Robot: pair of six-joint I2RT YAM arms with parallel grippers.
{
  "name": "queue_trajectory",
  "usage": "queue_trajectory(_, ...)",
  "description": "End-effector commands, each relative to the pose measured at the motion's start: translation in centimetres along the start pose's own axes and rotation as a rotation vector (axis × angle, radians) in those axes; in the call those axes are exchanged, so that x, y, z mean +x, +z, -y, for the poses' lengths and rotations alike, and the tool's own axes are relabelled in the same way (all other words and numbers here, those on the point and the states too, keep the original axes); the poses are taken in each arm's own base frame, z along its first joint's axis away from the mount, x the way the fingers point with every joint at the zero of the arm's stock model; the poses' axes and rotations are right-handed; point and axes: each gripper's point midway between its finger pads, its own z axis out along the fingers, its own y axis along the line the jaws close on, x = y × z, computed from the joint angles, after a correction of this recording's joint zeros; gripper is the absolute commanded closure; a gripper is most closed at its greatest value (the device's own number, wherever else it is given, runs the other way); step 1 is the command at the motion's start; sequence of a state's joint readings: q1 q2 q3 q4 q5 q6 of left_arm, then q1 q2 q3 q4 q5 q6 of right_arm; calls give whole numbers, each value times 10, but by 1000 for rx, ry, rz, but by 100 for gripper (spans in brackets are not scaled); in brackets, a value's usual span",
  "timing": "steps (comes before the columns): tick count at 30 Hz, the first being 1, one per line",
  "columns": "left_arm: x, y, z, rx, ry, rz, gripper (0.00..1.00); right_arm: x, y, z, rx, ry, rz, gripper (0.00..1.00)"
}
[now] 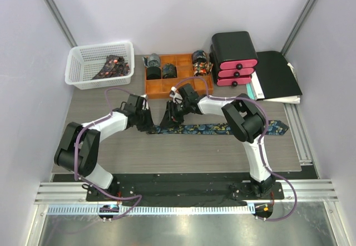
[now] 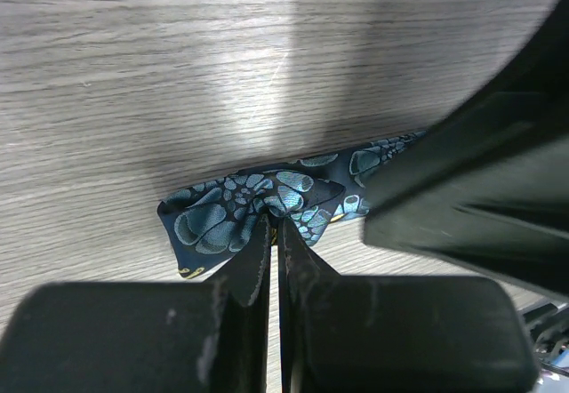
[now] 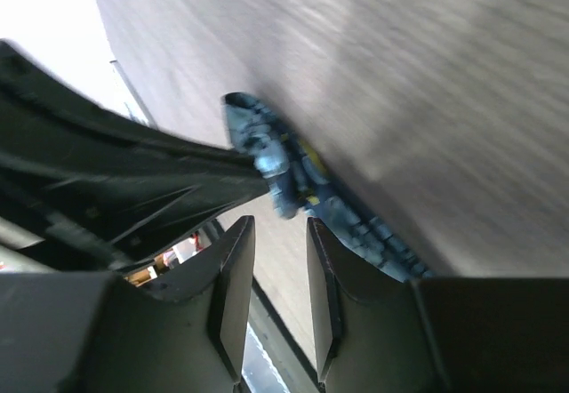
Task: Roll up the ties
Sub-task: Roll the tie at the center of the board.
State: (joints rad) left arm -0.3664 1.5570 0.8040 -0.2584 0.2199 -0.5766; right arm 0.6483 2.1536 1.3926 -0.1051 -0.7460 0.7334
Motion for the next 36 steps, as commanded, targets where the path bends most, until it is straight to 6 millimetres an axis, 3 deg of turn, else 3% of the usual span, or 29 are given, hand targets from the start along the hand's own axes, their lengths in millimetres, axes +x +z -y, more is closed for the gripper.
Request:
queue_trajectory(1, -16, -1, 18, 55, -18, 32, 100, -2, 11, 9, 11, 10, -3, 66)
queue_trajectory(5, -19, -2, 22, 68, -21, 35, 100, 2, 17, 21, 31, 35, -18, 67)
queue_trajectory(12, -15, 6, 17, 52, -38, 22, 100, -1, 16, 13, 3, 30, -9, 67)
queue_trajectory(15, -13, 10, 19, 67, -45, 8, 98, -2, 17, 14, 6, 27, -5, 75)
queue_trajectory(19, -15, 2, 27, 114, -3, -4, 81, 0, 18, 24, 42, 20, -7, 94)
queue_trajectory(22, -22, -18, 28, 146, 42, 14, 69, 3, 18, 32, 76, 24, -21, 99)
queue_trajectory(25, -27, -40, 23, 152, 222, 31, 57, 5, 17, 36, 87, 24, -29, 99)
queue_trajectory(26, -32, -47, 21, 164, 355, 45, 52, 4, 17, 37, 91, 22, -26, 99)
queue_trajectory(27, -25, -55, 14, 161, 401, 5, 49, 5, 17, 39, 95, 24, -30, 99)
queue_trajectory(29, -25, -64, 15, 202, 553, -5, 47, 5, 17, 42, 98, 29, -31, 99)
queue_trajectory(33, -8, -67, 4, 298, 949, -33, 40, 6, 17, 42, 95, 26, -34, 99)
queue_trajectory(36, -2, -60, 1, 346, 1089, -43, 40, 6, 19, 44, 97, 27, -37, 99)
